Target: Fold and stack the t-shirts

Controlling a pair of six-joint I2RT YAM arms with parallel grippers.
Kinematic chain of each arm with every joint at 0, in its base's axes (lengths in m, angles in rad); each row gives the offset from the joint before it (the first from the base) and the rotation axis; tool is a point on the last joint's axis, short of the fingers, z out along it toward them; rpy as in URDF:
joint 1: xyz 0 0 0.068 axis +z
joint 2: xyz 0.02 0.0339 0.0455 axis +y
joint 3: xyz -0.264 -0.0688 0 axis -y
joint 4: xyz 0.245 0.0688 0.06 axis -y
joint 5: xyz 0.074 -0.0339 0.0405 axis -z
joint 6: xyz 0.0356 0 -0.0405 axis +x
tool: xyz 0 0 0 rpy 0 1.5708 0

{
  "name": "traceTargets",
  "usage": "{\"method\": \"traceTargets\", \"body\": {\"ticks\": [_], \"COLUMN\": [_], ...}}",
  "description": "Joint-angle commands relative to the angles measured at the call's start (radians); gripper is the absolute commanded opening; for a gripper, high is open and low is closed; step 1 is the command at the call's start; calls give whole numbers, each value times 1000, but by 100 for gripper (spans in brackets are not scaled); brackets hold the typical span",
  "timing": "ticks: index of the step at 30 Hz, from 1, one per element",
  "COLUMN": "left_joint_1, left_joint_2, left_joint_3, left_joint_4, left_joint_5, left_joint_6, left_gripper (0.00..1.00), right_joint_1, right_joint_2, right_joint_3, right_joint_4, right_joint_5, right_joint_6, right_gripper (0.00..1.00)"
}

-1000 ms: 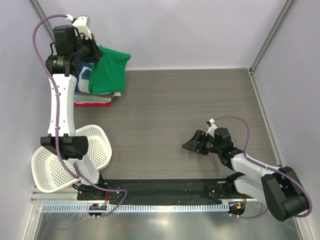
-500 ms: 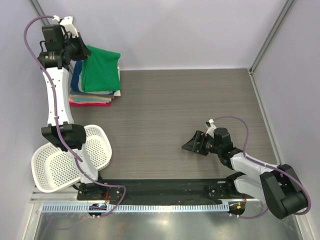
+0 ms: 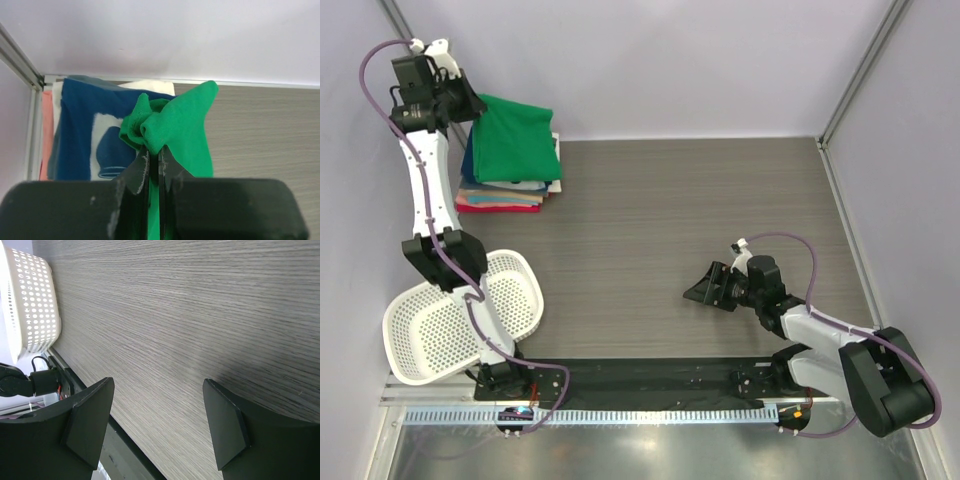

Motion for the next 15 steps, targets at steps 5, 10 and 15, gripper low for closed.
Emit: {"method": "traceTargets", "body": {"ticks": [5, 10, 15], "left_joint_1": [33, 55, 70], "left_joint_2": [65, 120, 195], "left_joint_3": [52, 45, 65], "left_joint_4": [221, 317, 370], "left_joint_5": [19, -11, -19], "left_joint_6": [13, 19, 24], "left_gripper": [0, 0, 0], "right_joint_1": [2, 1, -1], "right_joint_2": [14, 15, 26], "right_joint_3": [16, 15, 19], "right_joint_4": [67, 72, 78], "right_joint_5": [-17, -17, -20], "right_joint_6": [-19, -16, -14], "right_gripper": [78, 78, 78]}}
